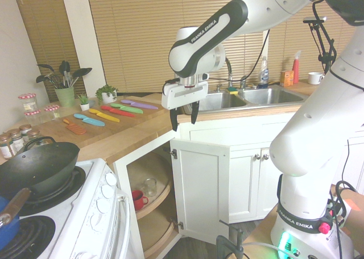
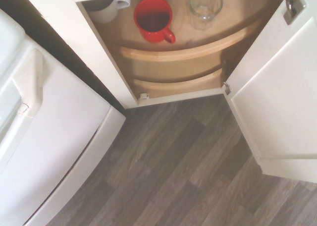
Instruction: Close the cabinet
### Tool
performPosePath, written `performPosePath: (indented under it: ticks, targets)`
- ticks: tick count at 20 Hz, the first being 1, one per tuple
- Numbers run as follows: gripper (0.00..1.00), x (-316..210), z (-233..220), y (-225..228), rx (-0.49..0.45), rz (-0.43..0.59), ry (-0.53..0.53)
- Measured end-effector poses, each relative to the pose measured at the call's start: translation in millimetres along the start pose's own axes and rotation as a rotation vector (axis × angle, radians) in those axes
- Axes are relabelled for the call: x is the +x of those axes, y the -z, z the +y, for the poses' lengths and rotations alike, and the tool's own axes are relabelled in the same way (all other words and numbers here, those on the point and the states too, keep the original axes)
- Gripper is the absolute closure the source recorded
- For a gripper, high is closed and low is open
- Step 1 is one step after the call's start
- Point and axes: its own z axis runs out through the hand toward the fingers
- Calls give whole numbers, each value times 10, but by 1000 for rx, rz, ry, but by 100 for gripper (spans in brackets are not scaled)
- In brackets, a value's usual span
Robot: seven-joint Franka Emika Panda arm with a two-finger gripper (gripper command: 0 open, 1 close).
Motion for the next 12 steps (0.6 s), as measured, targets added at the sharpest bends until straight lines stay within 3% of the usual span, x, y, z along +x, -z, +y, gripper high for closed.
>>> performPosePath:
  ticks: [7,12]
  targets:
    - [0,86,-38,-212,-31,-22,2]
    - [0,470,-54,-306,-39,-4,-31]
